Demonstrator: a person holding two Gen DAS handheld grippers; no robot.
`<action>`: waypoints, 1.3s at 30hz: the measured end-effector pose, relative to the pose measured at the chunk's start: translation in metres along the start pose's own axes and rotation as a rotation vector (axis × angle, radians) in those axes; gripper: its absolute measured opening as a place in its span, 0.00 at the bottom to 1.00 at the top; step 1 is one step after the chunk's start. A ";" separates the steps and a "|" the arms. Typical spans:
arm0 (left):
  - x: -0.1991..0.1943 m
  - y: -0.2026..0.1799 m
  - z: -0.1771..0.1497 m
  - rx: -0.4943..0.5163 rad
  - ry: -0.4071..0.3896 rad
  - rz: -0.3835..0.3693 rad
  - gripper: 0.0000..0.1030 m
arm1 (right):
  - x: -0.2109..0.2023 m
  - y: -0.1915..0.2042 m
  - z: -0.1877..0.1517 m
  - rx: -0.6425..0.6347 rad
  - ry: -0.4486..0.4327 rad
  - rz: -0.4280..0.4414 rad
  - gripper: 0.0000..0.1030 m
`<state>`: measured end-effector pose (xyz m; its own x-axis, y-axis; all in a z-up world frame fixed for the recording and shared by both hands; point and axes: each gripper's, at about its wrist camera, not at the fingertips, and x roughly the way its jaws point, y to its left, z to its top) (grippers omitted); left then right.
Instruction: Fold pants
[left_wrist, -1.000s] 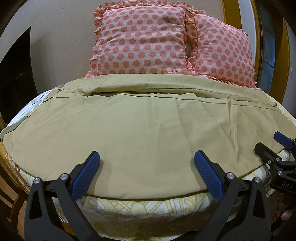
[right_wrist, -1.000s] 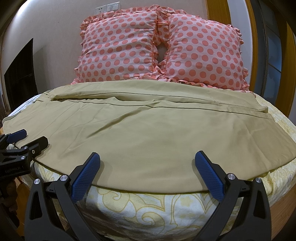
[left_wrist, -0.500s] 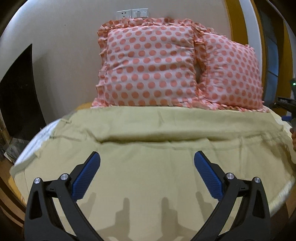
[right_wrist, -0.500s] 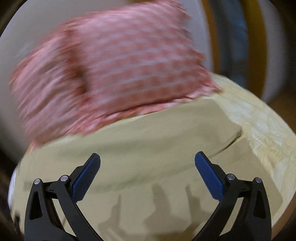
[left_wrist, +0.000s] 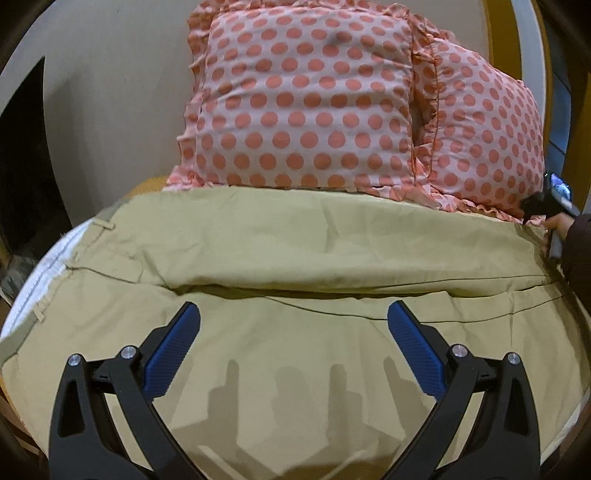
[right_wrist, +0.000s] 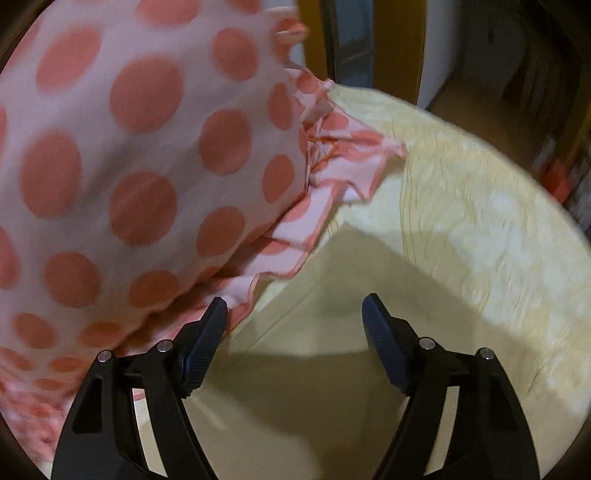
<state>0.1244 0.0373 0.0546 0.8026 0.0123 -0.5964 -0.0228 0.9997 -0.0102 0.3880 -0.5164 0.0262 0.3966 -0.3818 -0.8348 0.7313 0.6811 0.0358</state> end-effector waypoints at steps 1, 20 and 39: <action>0.001 0.001 0.000 -0.008 0.003 -0.004 0.98 | -0.001 0.000 -0.004 -0.020 -0.032 0.010 0.70; -0.024 0.017 0.000 -0.096 -0.068 -0.037 0.98 | -0.128 -0.220 -0.159 0.300 -0.142 0.782 0.04; -0.018 0.073 0.051 -0.326 -0.058 -0.126 0.98 | -0.093 -0.205 -0.160 0.377 0.046 0.770 0.06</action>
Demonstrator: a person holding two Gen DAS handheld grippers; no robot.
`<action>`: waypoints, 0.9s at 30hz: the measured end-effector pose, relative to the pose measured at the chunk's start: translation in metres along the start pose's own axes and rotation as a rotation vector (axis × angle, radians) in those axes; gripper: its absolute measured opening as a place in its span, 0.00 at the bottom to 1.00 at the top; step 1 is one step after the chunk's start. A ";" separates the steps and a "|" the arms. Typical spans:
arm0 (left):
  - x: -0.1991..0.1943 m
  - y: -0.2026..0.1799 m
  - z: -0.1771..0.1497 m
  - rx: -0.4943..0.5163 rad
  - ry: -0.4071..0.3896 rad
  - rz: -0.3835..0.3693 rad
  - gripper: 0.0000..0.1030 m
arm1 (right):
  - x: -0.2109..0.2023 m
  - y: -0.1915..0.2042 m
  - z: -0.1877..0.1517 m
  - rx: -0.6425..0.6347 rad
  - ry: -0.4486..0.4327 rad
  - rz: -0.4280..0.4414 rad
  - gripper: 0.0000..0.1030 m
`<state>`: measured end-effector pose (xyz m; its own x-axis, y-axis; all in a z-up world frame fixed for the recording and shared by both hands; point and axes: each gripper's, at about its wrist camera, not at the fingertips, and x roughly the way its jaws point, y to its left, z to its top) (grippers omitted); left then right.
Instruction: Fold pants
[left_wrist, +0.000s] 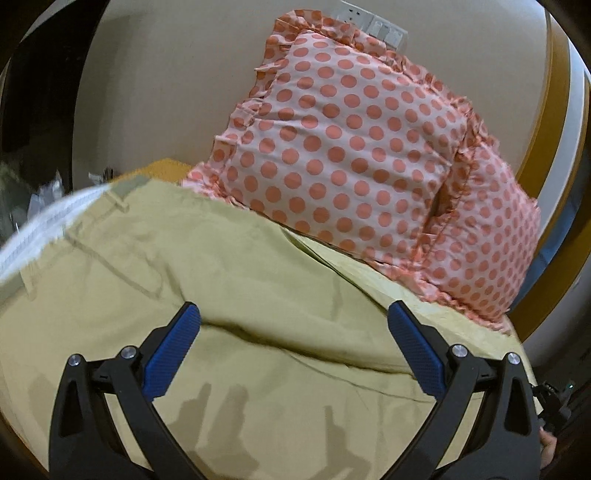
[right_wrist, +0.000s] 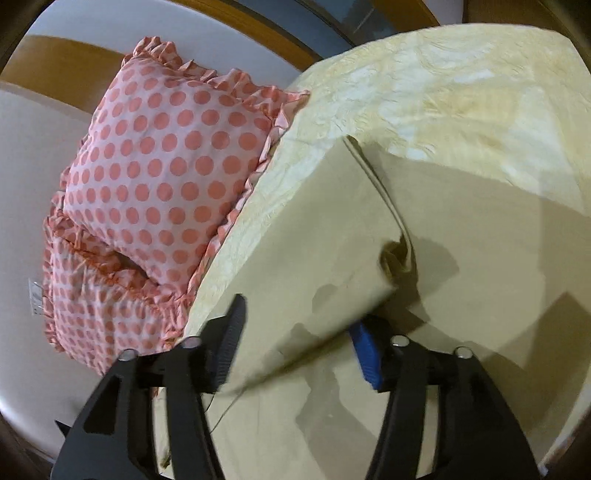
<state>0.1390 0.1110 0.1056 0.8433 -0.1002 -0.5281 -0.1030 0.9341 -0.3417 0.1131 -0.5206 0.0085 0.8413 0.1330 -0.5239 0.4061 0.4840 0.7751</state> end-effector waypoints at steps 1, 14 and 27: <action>0.003 0.001 0.004 0.007 0.000 0.003 0.98 | 0.005 -0.005 0.002 0.003 0.013 0.018 0.02; 0.146 0.057 0.057 -0.238 0.312 0.090 0.82 | -0.080 -0.037 -0.026 -0.043 -0.176 0.274 0.01; 0.070 0.074 0.055 -0.179 0.192 0.093 0.04 | -0.096 -0.014 -0.001 -0.145 -0.230 0.273 0.01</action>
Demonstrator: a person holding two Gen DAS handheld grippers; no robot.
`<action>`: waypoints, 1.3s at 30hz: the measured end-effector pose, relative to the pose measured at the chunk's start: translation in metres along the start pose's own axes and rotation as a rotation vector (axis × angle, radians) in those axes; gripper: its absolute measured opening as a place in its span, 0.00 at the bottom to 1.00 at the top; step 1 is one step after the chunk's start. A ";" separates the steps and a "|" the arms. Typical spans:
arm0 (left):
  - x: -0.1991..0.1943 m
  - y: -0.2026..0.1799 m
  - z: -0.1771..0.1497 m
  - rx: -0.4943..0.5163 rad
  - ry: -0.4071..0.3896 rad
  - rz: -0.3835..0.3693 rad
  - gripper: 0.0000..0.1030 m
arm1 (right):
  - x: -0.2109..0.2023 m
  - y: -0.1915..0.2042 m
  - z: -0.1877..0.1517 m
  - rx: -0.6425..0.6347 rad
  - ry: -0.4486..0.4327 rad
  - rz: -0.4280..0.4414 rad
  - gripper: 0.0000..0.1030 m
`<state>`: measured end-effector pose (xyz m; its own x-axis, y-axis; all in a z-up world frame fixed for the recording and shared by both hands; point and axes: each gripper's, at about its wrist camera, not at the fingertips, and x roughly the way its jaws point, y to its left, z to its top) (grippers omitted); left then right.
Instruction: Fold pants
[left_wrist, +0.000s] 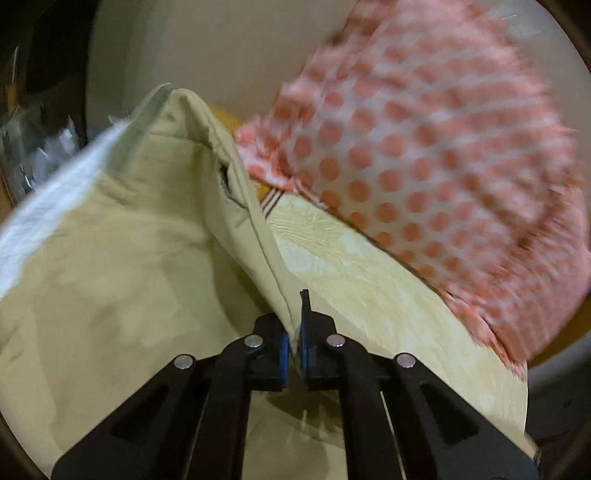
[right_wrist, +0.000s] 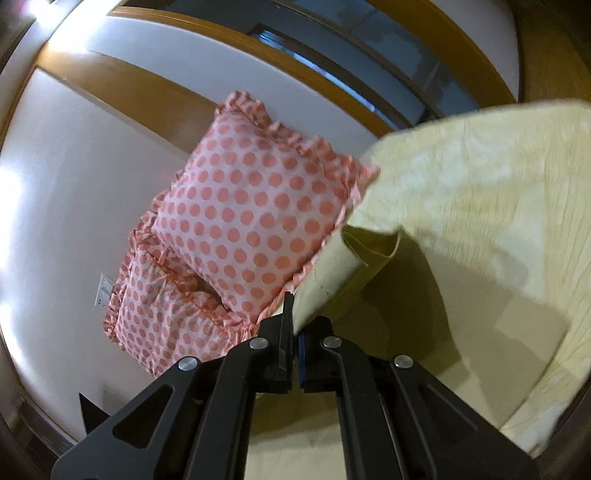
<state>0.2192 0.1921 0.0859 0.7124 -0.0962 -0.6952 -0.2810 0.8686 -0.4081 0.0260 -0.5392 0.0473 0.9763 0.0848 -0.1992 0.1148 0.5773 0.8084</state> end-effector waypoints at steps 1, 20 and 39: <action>-0.027 0.007 -0.017 0.013 -0.024 -0.011 0.05 | -0.003 -0.002 0.000 -0.004 -0.002 -0.011 0.01; -0.131 0.082 -0.202 0.061 -0.095 0.079 0.42 | -0.057 -0.051 -0.030 -0.045 -0.009 -0.310 0.57; -0.162 0.120 -0.178 -0.065 -0.329 0.228 0.77 | -0.004 0.045 -0.052 -0.384 0.046 -0.134 0.05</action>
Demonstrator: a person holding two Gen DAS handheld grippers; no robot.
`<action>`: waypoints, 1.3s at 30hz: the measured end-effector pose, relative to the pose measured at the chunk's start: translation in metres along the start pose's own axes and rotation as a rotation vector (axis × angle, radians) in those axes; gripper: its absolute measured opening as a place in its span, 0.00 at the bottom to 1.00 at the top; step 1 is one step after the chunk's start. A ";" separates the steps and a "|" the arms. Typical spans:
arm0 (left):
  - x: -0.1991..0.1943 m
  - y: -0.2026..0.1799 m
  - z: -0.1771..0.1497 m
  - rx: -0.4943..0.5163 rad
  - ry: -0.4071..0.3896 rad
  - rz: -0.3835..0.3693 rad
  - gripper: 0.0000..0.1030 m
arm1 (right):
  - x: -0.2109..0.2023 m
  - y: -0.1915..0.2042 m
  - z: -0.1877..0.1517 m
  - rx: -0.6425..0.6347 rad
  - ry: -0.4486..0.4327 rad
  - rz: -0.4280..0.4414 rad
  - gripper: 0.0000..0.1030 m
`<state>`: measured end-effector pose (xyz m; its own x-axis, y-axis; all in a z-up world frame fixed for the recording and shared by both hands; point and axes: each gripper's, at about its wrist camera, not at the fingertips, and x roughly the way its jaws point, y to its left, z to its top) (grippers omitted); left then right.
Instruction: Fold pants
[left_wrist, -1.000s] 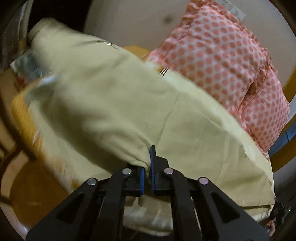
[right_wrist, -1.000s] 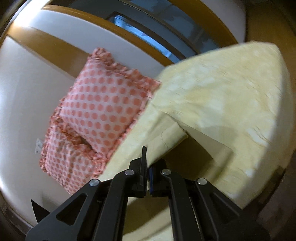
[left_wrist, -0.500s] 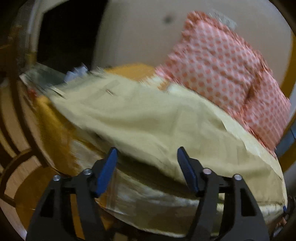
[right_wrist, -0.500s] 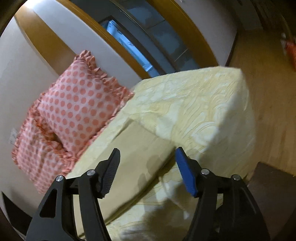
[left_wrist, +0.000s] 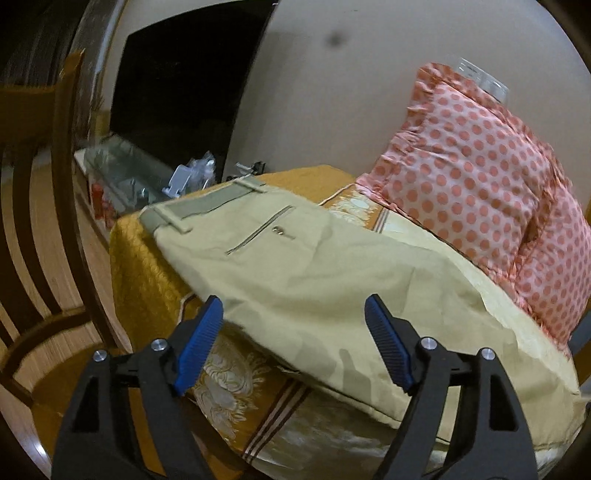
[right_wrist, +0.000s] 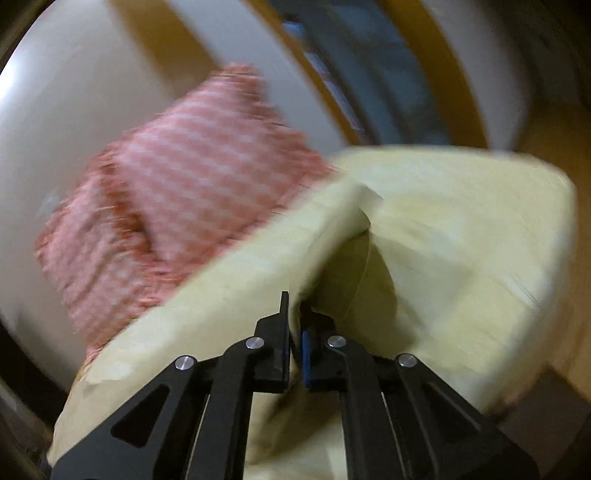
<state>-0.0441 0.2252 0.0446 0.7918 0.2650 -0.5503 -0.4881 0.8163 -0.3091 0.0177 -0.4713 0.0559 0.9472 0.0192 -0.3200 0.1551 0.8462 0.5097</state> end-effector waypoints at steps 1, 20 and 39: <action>0.001 0.005 -0.001 -0.022 -0.003 0.006 0.77 | 0.005 0.034 0.006 -0.051 0.002 0.087 0.05; 0.017 0.049 0.007 -0.161 0.010 -0.029 0.82 | 0.053 0.305 -0.173 -0.629 0.524 0.592 0.73; 0.053 0.036 0.023 -0.098 0.066 0.061 0.86 | 0.073 0.307 -0.208 -0.688 0.626 0.524 0.85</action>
<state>-0.0112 0.2801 0.0217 0.7350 0.2755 -0.6195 -0.5707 0.7447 -0.3459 0.0760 -0.0996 0.0228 0.5066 0.5726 -0.6446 -0.6067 0.7679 0.2054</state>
